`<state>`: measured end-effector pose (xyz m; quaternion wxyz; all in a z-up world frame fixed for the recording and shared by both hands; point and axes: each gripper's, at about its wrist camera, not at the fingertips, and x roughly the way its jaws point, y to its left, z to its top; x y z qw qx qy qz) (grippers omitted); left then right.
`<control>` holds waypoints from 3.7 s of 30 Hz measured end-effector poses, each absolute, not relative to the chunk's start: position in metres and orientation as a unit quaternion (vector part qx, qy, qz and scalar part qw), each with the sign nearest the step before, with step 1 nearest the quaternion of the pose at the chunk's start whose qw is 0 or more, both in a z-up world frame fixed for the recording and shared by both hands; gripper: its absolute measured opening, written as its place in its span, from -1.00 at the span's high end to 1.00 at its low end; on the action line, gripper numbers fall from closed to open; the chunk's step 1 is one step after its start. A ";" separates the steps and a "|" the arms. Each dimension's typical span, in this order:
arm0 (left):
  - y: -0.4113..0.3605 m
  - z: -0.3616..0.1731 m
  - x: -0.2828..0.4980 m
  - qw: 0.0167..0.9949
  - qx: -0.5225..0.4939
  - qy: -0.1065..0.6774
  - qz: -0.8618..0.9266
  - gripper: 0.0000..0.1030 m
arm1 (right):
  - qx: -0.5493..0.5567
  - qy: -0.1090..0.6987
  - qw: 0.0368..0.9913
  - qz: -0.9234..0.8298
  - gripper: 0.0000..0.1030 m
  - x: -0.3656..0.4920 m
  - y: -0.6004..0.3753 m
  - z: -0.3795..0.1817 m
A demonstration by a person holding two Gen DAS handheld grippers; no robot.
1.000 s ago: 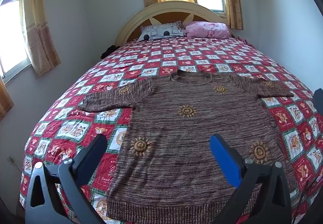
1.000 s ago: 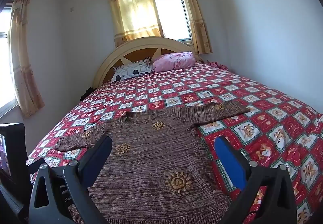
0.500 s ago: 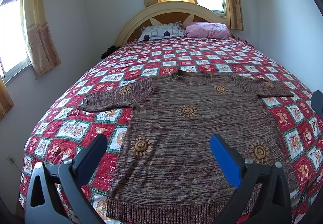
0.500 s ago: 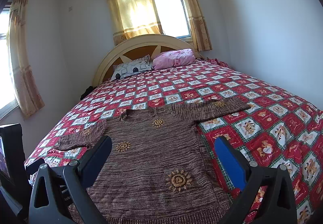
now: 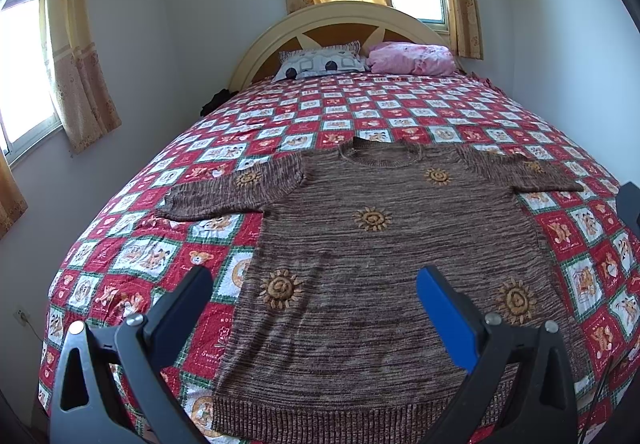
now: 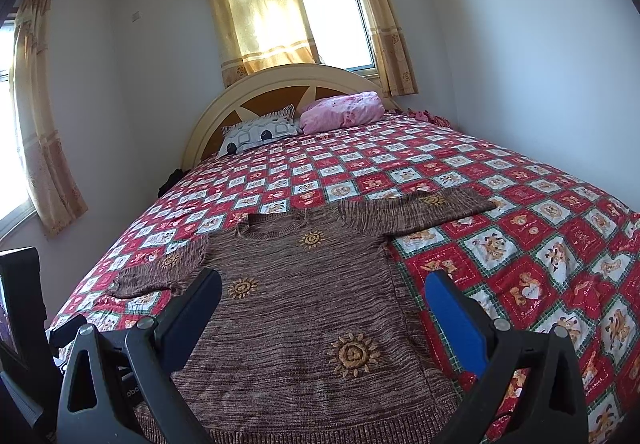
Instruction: Fold small clothes
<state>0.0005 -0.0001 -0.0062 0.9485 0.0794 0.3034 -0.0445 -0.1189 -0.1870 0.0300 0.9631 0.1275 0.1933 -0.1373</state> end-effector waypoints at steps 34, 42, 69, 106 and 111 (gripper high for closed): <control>-0.001 -0.048 0.030 0.929 0.074 0.351 -0.088 -1.00 | 0.170 0.174 0.958 -0.149 -0.97 -0.112 -0.219 0.011; -0.007 -0.051 0.097 0.924 0.079 0.365 -0.078 -1.00 | 0.256 0.240 0.925 -0.147 -0.97 -0.065 -0.308 0.000; 0.024 -0.111 0.265 0.915 -0.027 0.402 0.021 -1.00 | 0.235 0.386 0.834 -0.318 -0.38 0.132 -0.568 -0.097; 0.027 -0.123 0.270 0.902 -0.045 0.430 0.013 -1.00 | 0.140 0.392 0.909 -0.027 0.88 0.257 -0.233 -0.045; 0.027 -0.123 0.270 0.902 -0.045 0.430 0.012 -1.00 | 0.097 0.414 0.904 -0.037 0.89 0.272 -0.196 -0.092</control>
